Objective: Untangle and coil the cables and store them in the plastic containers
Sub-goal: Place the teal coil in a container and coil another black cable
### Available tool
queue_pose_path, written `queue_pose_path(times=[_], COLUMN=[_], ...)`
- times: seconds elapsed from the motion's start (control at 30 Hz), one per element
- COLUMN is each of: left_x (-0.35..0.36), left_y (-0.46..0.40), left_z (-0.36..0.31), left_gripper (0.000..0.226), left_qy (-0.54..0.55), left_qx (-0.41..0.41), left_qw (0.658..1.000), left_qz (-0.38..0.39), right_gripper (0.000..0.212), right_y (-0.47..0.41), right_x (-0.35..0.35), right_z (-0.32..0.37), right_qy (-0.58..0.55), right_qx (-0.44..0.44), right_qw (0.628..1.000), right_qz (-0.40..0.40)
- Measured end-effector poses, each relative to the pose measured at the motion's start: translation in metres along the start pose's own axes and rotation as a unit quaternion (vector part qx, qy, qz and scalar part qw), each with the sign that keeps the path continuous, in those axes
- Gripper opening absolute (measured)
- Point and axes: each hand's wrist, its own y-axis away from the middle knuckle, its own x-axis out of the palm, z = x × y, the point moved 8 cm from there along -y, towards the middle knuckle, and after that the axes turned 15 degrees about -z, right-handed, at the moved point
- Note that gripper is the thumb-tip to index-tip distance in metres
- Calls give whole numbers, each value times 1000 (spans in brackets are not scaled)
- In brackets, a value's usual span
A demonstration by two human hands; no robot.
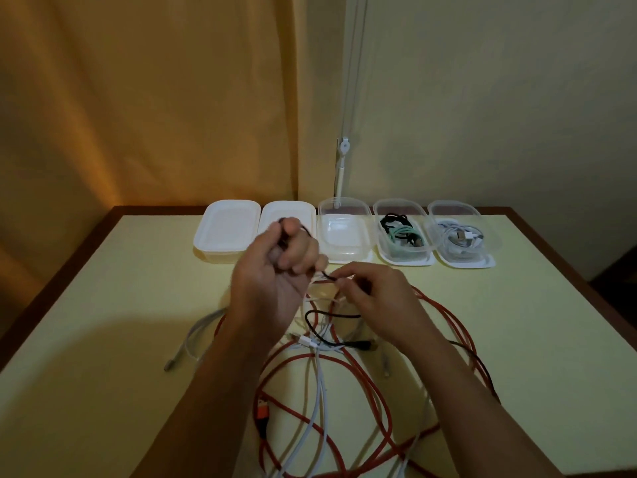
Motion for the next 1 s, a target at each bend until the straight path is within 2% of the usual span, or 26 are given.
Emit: queue_pose_path(times=[0.13,0.27,0.33,0.4,0.47,0.6,0.63,0.73,0.8,0.87,1.0], left_x=[-29,-47,-54,-55,-48,-39,-37,-30,-23,-15,-7], left_y=[-9,-11,-9,-9,-10,-12,-11,-3,5,11,7], left_z=[-22,-26,-29,-31,-25,10,15,27,35,35,23], left_gripper=[25,29,31,31,27,27,29,48,54,51,47], left_qy=[-4,-146,-241,-384,-516,-654,-654,-559,-485,-392,-176], left_qx=[117,206,256,292,290,161,132,13,-72,-114,-141], left_qw=[988,955,917,850,786,737,744,829,868,906,969], left_qz=[-101,-156,-188,-211,-179,-57,-38,16,77,113,101], right_gripper=[18,14,2,11,17,7,6,6,7,10,13], right_y=[7,12,14,15,13,3,0,-5,-6,-8,-8], right_x=[18,23,22,19,12,-16,-22,-34,-40,-43,-31], right_z=[13,22,25,27,29,36,38,40,37,33,24], right_qy=[-4,-3,-7,-17,-36,-40,-29,3,7,0,24], right_qx=[-20,-39,-44,-43,-37,-84,-112,-174,-195,-189,-142], right_qw=[996,993,992,992,994,996,992,979,972,971,985], right_qz=[83,111,121,120,93,-14,-43,-107,-134,-144,-99])
